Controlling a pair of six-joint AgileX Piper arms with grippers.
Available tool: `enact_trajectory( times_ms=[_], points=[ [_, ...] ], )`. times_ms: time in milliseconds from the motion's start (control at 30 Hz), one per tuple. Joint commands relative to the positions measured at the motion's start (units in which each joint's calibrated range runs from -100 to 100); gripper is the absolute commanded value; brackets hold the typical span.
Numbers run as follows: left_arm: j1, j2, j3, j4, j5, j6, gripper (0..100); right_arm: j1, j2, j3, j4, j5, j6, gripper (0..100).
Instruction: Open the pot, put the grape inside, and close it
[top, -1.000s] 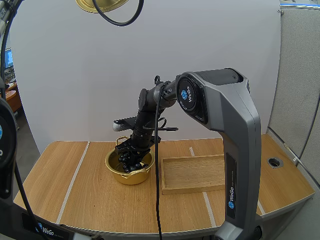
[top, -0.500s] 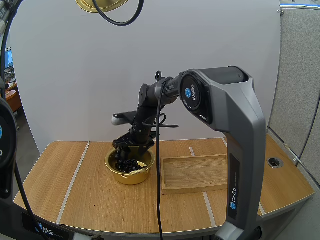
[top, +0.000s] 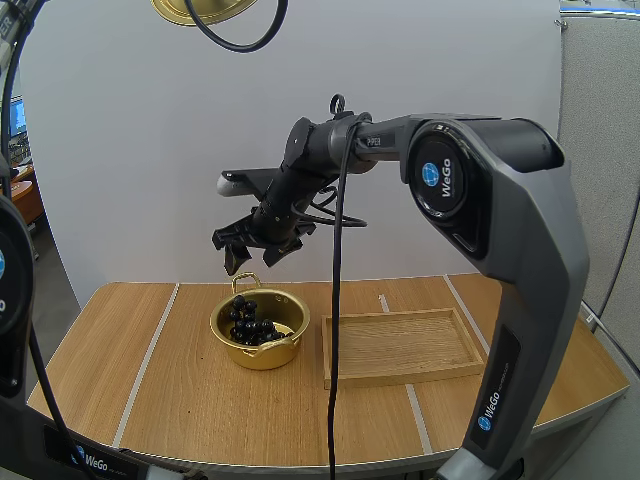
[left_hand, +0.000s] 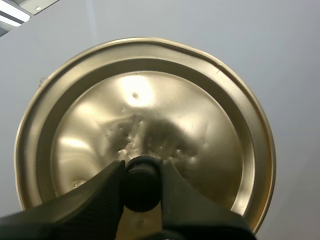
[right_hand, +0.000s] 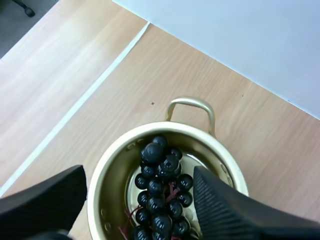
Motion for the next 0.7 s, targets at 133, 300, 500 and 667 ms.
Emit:
enact_trajectory(
  times_ms=[133,300,500,667],
  points=[
    [-0.20,-0.3,-0.6,0.8,-1.5,-0.2,0,0.1,-1.6,-0.4,2.3,-0.4,-1.2,33],
    [-0.20,-0.3,-0.6,0.8,-1.5,-0.2,0,0.1,-1.6,-0.4,2.8,-0.2,-1.2,0],
    [-0.20,-0.3,-0.6,0.8,-1.5,-0.2,0,0.4,-1.2,-0.4,2.8,-0.2,-1.8,0],
    [-0.20,-0.3,-0.6,0.8,-1.5,-0.2,0,1.7,1.3,-0.4,2.8,-1.2,-2.3,0]
  ],
)
